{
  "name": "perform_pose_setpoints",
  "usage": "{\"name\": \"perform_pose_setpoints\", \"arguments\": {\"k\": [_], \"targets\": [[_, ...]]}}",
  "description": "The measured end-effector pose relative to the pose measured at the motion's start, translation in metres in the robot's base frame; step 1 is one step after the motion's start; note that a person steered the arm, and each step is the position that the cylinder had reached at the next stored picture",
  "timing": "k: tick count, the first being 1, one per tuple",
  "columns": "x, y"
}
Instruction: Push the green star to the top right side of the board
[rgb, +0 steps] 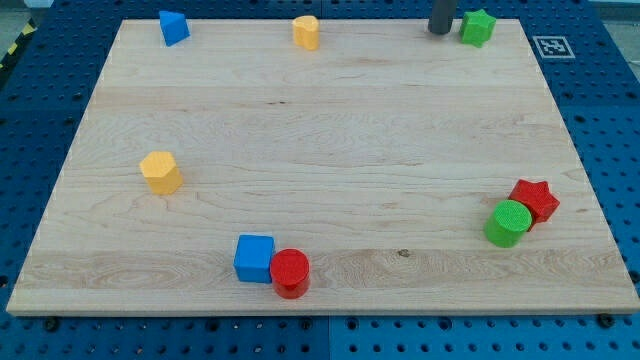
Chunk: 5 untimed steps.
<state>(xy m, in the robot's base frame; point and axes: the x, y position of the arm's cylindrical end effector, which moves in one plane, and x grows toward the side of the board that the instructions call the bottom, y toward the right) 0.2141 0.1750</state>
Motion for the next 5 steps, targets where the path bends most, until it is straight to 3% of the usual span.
{"name": "perform_pose_setpoints", "arguments": {"k": [5], "targets": [[0.003, 0.032]]}}
